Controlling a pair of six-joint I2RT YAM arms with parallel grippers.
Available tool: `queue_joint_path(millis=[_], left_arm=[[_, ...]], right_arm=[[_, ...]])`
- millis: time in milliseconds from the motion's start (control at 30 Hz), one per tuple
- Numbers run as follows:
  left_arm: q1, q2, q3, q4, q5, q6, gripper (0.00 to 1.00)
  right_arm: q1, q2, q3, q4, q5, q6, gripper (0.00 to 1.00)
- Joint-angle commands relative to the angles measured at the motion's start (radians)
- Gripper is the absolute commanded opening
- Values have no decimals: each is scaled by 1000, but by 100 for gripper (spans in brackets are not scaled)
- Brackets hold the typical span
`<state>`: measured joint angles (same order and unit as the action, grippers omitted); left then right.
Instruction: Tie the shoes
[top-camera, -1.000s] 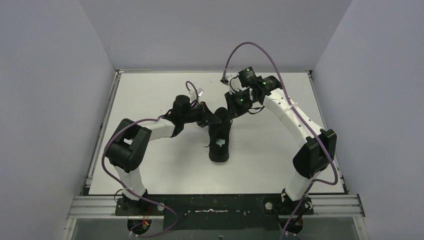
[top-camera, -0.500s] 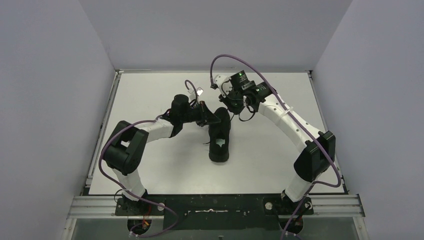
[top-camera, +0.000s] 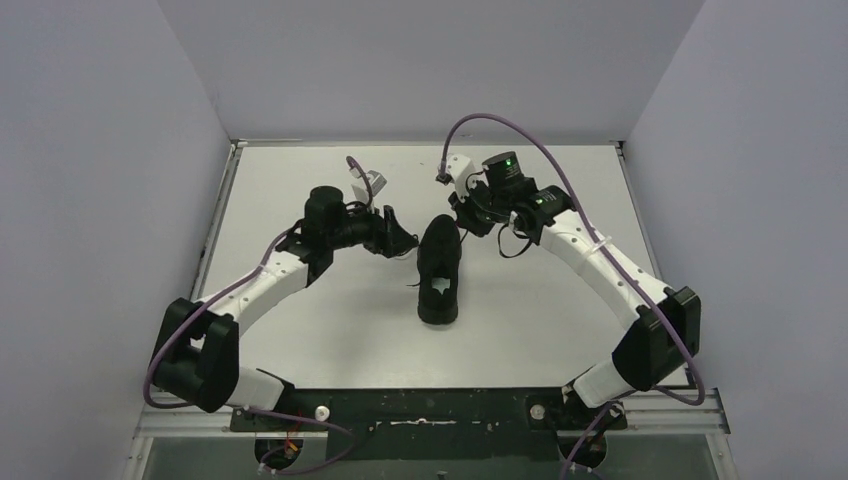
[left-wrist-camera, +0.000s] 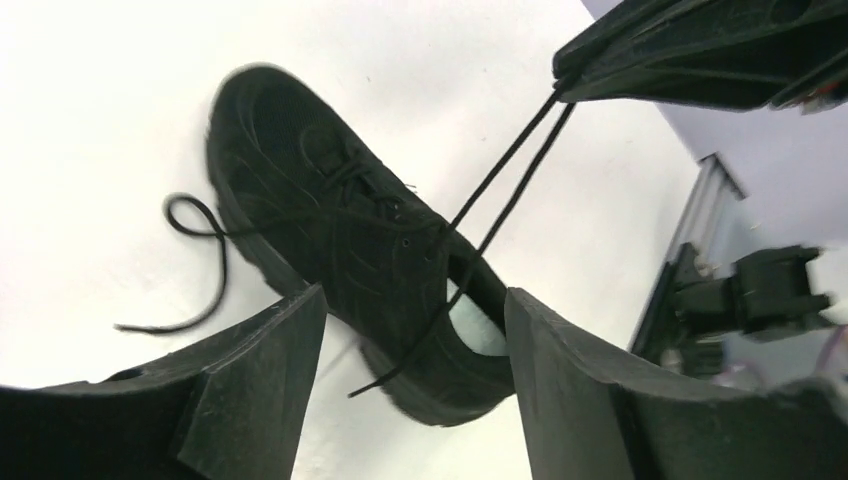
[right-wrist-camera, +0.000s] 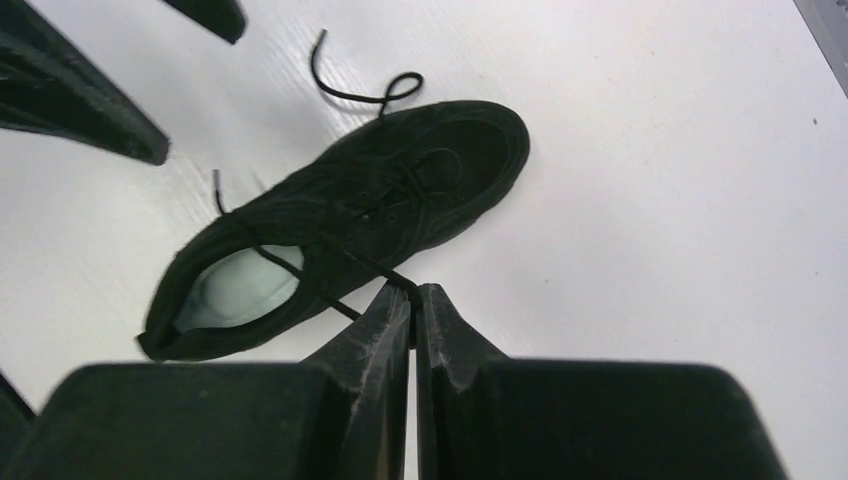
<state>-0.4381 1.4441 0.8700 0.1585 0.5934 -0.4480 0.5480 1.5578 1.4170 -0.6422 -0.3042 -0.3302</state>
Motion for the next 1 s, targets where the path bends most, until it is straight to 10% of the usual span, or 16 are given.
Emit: queue_joint_path(millis=[0, 200, 733, 967], left_arm=[[7, -27, 7, -32, 61, 429, 65], [59, 187, 98, 208, 360, 581, 68], [30, 676, 246, 1035, 673, -61, 62], [39, 662, 156, 1088, 704, -89, 33]], right_arm=[[-12, -107, -28, 49, -105, 50, 0], [-25, -139, -36, 14, -144, 83, 0], [-48, -79, 77, 2, -203, 139, 0], [-49, -84, 68, 16, -208, 151, 0]])
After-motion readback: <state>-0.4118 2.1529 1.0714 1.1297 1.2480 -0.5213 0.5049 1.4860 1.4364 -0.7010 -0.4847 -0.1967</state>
